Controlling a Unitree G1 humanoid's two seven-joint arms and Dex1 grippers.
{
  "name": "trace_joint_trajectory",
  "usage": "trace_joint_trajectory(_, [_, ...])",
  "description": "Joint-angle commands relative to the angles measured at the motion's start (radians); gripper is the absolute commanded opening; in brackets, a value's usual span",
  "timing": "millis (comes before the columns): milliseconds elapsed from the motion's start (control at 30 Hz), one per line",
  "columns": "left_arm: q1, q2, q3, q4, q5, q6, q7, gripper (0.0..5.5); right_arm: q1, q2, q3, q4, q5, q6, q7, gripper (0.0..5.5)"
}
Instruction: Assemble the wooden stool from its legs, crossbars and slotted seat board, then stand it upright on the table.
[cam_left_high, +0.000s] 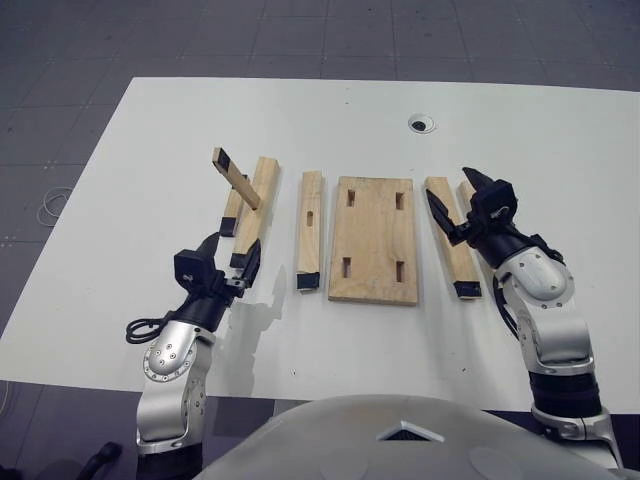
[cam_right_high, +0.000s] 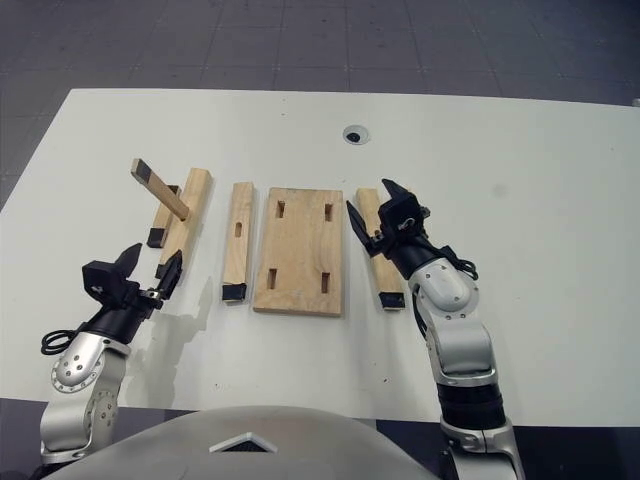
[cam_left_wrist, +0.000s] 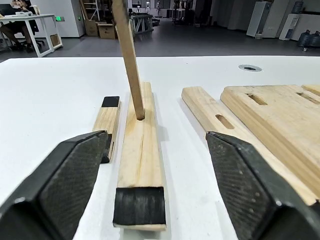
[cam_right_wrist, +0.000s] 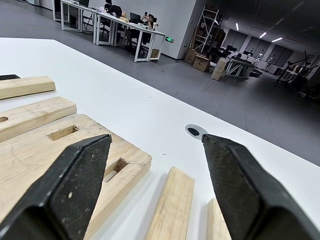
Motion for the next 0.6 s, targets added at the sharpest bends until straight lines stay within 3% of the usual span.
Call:
trace_joint_trajectory(33, [-0.005, 0.001, -0.007, 0.074, 0.023, -0.037, -0.004, 3.81, -0.018, -0.008, -0.006, 0.005, 0.004, 0.012, 0.008, 3.34])
trace_joint_trajectory(133, [-0.030, -0.001, -0.011, 0.116, 0.033, -0.056, 0.004, 4.15, -0.018, -0.007, -0.004, 0.006, 0.002, 0.009, 0.010, 3.34])
trace_joint_trajectory(600, [-0.154, -0.001, -0.029, 0.373, 0.052, -0.159, -0.012, 4.15, -0.038, -0.006, -0.007, 0.009, 0.008, 0.009, 0.019, 3.34])
